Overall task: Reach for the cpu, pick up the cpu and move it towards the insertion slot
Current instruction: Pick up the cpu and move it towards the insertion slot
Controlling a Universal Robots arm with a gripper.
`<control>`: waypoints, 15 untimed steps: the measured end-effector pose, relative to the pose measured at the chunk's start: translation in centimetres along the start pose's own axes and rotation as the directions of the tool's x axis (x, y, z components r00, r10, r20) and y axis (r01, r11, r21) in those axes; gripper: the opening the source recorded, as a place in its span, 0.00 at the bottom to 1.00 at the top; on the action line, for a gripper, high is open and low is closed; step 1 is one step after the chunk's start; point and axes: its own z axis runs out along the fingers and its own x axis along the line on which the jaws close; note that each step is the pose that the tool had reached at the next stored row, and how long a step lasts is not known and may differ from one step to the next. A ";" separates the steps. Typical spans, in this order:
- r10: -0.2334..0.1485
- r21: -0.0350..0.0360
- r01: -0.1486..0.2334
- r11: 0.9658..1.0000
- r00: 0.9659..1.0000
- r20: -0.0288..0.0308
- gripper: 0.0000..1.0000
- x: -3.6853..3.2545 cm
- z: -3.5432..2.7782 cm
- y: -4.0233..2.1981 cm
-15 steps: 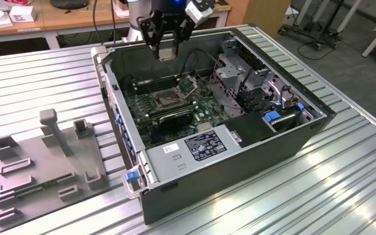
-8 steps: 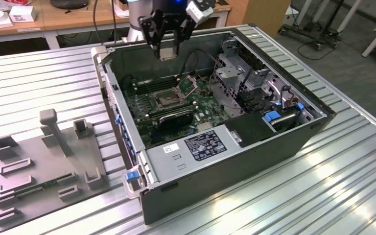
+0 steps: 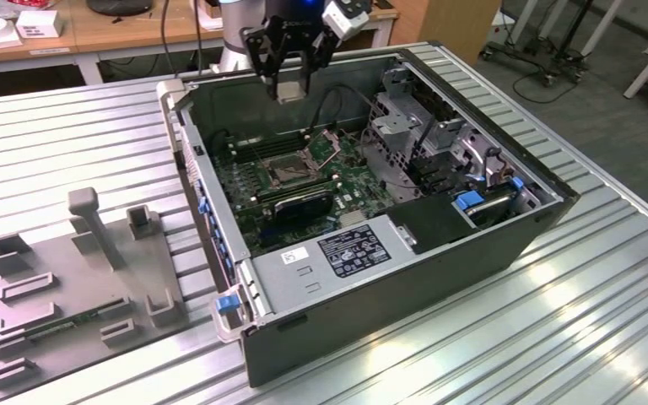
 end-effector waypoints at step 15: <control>0.001 0.000 -0.001 1.000 1.000 0.000 0.55 -0.43 0.06 0.27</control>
